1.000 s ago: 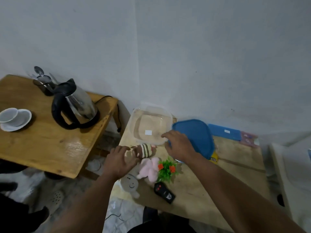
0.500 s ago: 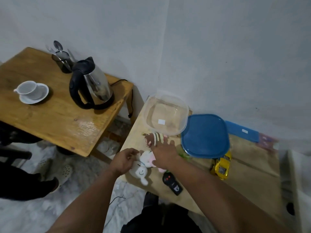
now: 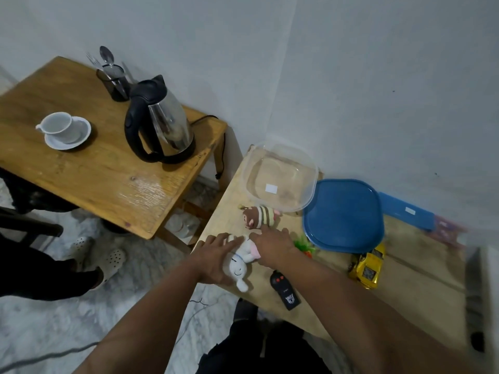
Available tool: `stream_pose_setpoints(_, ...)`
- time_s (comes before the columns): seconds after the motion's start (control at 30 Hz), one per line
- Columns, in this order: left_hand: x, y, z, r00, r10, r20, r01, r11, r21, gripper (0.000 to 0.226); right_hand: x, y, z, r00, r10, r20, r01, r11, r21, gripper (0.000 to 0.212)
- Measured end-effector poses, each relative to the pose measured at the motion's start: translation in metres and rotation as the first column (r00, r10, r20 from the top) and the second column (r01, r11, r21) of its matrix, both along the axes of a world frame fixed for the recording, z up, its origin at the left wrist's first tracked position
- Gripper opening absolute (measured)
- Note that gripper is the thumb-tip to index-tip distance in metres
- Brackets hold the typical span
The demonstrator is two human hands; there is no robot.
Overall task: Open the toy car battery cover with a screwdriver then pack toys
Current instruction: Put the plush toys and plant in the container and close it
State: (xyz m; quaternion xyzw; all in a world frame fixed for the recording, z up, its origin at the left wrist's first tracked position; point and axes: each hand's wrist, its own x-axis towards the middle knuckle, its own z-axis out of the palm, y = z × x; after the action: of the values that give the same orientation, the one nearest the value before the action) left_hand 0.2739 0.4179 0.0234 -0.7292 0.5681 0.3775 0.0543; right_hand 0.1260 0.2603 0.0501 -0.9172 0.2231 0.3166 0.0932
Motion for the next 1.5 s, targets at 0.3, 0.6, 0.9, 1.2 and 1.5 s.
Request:
stream_pose_setpoints(0.3,-0.006,-0.006,-0.007,0.999,0.029,-0.039,-0.031,0.998,-0.050,0.119,-0.012,-0.018,0.003,0.995,-0.079,0.055,0.069,0.984,0.163,0.058)
stream_pose_setpoints(0.6,0.008,0.001,0.003,0.987,0.148,-0.069,-0.156,0.980,-0.124,0.094,-0.017,-0.023,0.018,0.933,-0.306,0.189,0.264,0.939,0.220,0.032)
stream_pose_setpoints(0.9,0.025,-0.007,0.014,0.954,0.262,-0.146,-0.290,0.931,-0.224,0.096,-0.012,-0.031,0.027,0.896,-0.342,0.284,0.281,0.931,0.234,0.077)
stream_pose_setpoints(1.2,0.030,-0.004,-0.001,0.986,0.163,0.027,-0.155,0.971,-0.181,0.104,0.001,-0.017,0.019,0.941,-0.226,0.252,0.238,0.971,-0.020,0.070)
stream_pose_setpoints(1.5,0.025,0.001,-0.009,0.982,0.177,0.058,-0.162,0.965,-0.208,0.105,0.007,-0.003,-0.001,0.960,-0.182,0.212,0.199,0.978,-0.065,0.109)
